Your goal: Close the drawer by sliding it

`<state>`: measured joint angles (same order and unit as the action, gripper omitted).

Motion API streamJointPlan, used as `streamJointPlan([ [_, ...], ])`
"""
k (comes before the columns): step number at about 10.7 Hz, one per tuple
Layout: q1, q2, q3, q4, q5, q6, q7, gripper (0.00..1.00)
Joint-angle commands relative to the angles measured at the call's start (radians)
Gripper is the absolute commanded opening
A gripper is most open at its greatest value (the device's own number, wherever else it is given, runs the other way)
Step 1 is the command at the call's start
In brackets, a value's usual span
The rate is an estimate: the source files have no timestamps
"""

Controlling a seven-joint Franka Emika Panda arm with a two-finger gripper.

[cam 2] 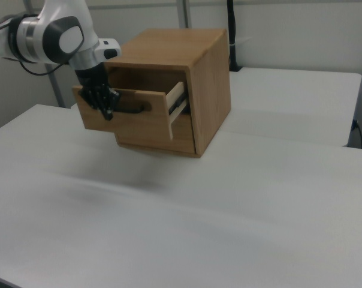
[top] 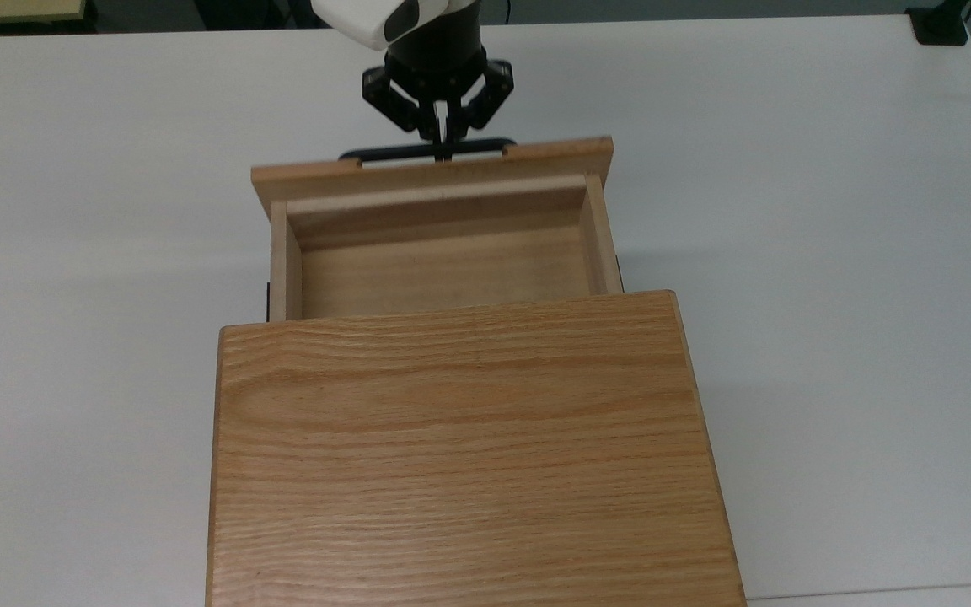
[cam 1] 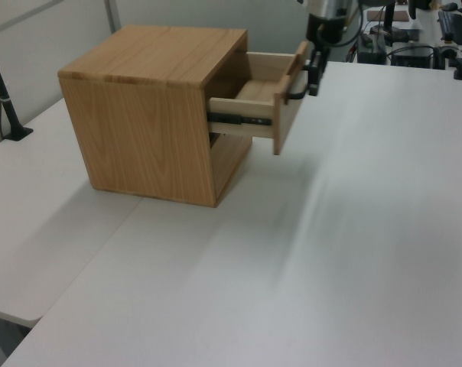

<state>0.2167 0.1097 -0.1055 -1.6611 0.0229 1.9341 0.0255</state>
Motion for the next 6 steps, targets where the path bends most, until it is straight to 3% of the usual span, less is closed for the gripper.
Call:
streamJointPlan([
  [1, 0.010, 0.089, -0.008, 0.072, 0.003, 0.210, 0.091, 0.07],
  [3, 0.009, 0.169, -0.011, 0.153, 0.002, 0.276, 0.138, 0.07],
  [6, 0.010, 0.261, -0.013, 0.202, -0.001, 0.451, 0.204, 0.07],
])
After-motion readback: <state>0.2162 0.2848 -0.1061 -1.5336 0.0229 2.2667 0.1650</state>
